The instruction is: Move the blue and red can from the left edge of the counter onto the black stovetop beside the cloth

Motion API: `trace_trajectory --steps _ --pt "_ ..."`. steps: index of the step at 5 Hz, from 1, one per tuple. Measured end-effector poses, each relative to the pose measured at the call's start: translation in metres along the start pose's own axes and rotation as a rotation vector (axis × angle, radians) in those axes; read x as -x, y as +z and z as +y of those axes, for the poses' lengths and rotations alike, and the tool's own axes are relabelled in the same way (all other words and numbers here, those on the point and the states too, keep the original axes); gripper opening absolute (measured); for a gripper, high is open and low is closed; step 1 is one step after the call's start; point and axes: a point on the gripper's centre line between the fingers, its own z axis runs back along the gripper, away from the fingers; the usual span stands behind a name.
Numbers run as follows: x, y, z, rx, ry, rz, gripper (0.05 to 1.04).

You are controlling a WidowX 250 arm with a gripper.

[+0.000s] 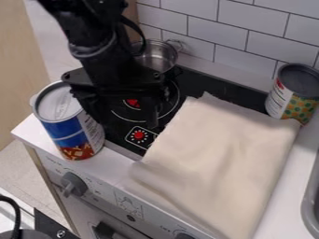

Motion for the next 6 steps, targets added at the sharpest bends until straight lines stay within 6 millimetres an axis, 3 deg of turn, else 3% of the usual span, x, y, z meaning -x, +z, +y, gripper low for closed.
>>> trace_trajectory --steps 2,4,5,6 --pt "0.018 0.002 0.005 0.014 -0.012 0.064 0.999" --pt "0.044 0.000 0.035 -0.070 -0.011 0.113 0.999" --pt "0.048 0.001 0.049 -0.086 -0.037 0.106 0.999" --pt "0.037 0.000 0.067 -0.165 -0.037 0.107 0.999"
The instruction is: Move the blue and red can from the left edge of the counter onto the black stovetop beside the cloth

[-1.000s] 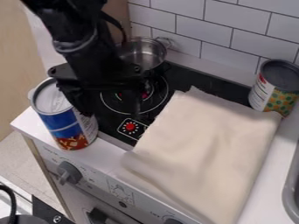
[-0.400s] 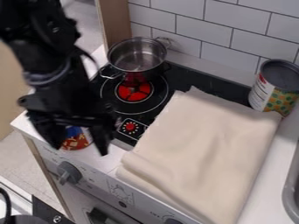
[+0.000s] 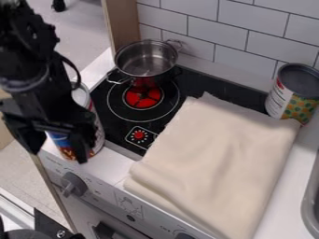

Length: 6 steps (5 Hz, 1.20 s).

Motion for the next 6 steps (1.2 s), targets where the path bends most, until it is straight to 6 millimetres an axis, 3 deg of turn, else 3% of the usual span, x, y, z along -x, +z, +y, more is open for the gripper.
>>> trace_trajectory --steps 3,6 --pt "-0.026 -0.008 0.023 -0.056 -0.116 -0.062 0.999" --pt "-0.052 -0.007 -0.003 -0.084 -0.199 -0.092 0.999"
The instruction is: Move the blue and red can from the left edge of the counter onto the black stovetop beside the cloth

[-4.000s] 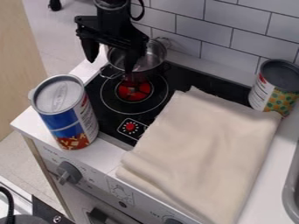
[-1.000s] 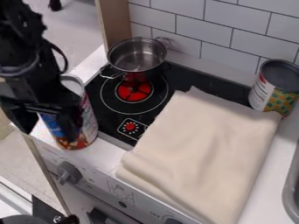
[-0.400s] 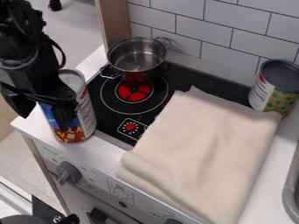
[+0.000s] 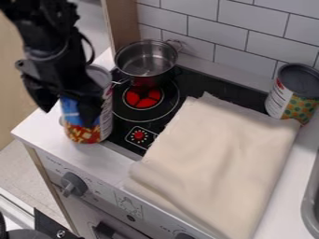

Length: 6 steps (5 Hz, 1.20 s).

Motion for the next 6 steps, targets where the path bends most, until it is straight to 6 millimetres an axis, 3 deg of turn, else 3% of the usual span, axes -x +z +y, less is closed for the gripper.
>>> trace_trajectory --steps 3,5,6 --pt "-0.027 -0.002 -0.036 0.045 -0.005 -0.103 0.999" --pt "-0.038 -0.009 -0.057 0.056 0.022 -0.164 0.999" --pt "-0.032 -0.010 -0.058 0.084 0.005 -0.124 0.999"
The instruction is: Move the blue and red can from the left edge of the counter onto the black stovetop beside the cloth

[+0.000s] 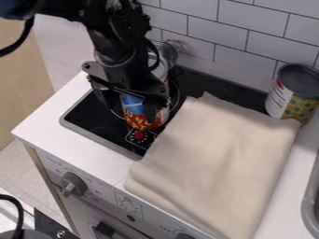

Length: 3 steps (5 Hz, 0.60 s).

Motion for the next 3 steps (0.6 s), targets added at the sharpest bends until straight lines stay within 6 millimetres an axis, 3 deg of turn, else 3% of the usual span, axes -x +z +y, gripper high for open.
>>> trace_trajectory --steps 2,3 --pt "0.015 0.009 0.016 -0.033 0.069 0.079 0.999" --pt "0.019 0.015 0.008 -0.032 0.129 0.136 0.999"
